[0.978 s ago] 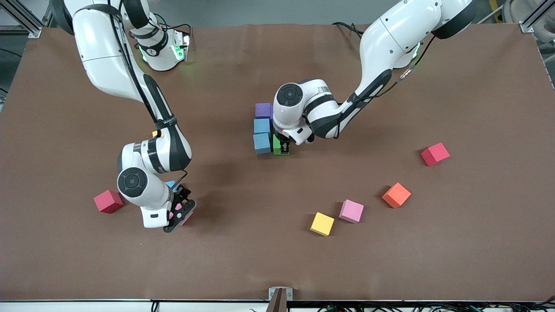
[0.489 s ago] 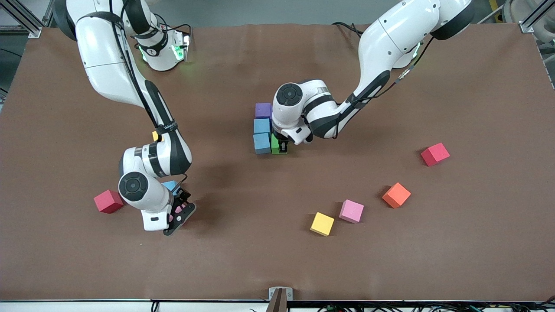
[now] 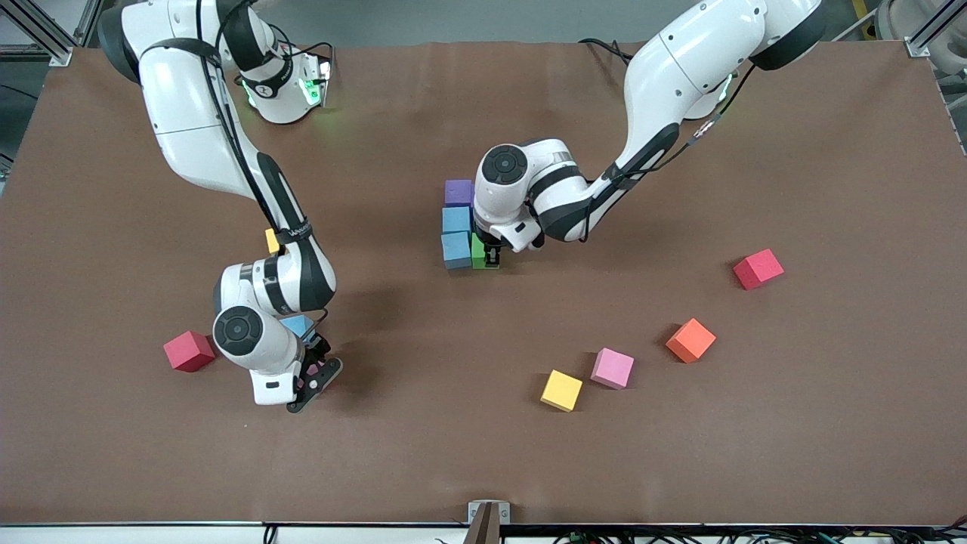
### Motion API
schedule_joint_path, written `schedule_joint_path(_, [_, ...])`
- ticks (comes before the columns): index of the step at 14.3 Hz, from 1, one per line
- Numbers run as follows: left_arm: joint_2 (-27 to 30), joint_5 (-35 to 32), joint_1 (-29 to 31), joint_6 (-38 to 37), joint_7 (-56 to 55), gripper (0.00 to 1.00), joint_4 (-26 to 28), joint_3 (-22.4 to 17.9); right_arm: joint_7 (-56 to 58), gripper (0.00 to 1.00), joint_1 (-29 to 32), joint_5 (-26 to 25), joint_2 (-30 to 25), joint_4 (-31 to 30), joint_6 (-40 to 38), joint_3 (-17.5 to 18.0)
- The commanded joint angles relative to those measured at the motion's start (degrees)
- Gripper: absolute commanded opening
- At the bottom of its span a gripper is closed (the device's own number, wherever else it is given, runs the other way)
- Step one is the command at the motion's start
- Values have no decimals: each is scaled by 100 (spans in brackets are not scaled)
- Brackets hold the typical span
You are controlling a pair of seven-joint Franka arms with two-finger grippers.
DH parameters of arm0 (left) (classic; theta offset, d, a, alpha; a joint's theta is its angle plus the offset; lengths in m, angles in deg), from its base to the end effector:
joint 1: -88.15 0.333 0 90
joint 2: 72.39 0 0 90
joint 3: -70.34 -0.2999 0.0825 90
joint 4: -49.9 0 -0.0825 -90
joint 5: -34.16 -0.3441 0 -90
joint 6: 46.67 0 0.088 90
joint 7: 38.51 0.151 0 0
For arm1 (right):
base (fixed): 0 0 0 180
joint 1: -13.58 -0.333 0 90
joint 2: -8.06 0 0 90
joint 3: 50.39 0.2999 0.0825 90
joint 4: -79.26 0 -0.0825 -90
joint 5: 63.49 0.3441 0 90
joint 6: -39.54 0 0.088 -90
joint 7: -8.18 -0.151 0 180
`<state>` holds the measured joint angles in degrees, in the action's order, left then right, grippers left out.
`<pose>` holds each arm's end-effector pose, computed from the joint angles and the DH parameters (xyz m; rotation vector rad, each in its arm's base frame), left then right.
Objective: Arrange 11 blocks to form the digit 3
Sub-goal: 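Place the green block beside the blue blocks while the right gripper grasps pink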
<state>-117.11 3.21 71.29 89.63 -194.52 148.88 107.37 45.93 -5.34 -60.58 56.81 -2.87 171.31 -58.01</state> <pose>0.4131 -0.4838 0.1779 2.2030 2.1583 -0.1129 0.6687 0.1502 0.1599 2.7911 1.2947 0.0129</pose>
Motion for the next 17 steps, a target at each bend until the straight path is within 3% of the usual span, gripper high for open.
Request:
schedule_joint_path(1, [-186,-166,-72,203,-334,29,-37,-38,-32,23,37,305,47,110,-72,86])
schedule_joint_path(3, [-186,-157,-63,203,-334,53,-46,-38,-93,20,2,368,20,127,-177,94])
schedule_joint_path(4, [-186,-157,-63,203,-282,83,-55,-38,-267,20,-15,385,3,188,-308,94])
schedule_joint_path(5, [-177,-166,-37,195,-264,100,-72,-38,-539,20,-59,386,-23,258,-527,103])
schedule_joint_path(7, [-116,-166,-2,142,-246,100,-81,-38,-1249,21,-243,386,-102,329,-950,103])
schedule_joint_path(14, [665,-139,121,-631,-194,100,-81,261,-3674,21,-955,403,-138,215,-978,112])
schedule_joint_path(17, [939,-78,646,-964,130,100,-90,804,-4644,21,-1333,490,-120,197,-925,112])
